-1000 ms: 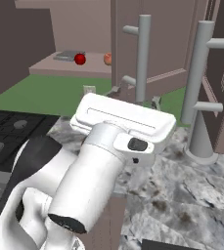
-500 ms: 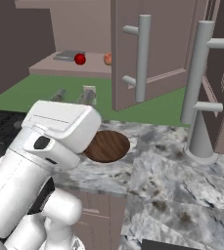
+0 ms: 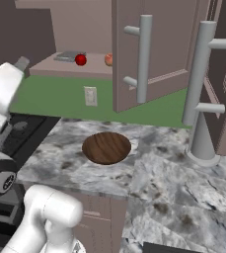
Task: Open the cabinet. Pick the peach and apple from the cabinet and place them into the bowl. Then close the cabinet.
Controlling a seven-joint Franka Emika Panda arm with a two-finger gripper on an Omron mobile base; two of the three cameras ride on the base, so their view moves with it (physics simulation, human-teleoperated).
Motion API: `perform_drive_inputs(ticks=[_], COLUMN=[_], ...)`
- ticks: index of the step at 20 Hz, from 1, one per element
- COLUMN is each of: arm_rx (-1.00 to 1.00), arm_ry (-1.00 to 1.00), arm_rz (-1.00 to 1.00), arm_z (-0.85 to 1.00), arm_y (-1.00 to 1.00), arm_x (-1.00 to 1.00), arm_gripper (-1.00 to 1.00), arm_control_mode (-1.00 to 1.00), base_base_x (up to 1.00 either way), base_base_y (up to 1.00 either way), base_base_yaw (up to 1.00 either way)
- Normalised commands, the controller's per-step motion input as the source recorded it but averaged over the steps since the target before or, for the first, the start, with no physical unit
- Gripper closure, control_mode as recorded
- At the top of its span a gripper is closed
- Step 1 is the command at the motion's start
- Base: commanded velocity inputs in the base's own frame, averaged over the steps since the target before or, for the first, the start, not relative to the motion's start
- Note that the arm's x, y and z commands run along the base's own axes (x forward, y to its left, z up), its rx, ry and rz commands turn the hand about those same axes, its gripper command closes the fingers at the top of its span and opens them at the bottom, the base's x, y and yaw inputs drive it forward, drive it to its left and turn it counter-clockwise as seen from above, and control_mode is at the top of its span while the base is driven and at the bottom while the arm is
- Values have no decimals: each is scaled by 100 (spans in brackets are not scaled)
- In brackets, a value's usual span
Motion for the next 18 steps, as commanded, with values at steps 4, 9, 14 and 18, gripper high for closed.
perform_drive_inputs(ticks=[4,9,14,18], arm_rx=[-36,-34,-31,-7], arm_ry=[7,12,23,17], arm_rz=[-25,-24,-49,-59], arm_z=[-19,-46,-66,-24], arm_y=[93,72,-7,-27], arm_x=[82,100,100,100], arm_gripper=[-100,-100,-100,-100], arm_control_mode=[-100,-100,-100,-100], base_base_x=[0,0,0,0], base_base_y=[0,0,0,0], base_base_yaw=[0,0,0,0])
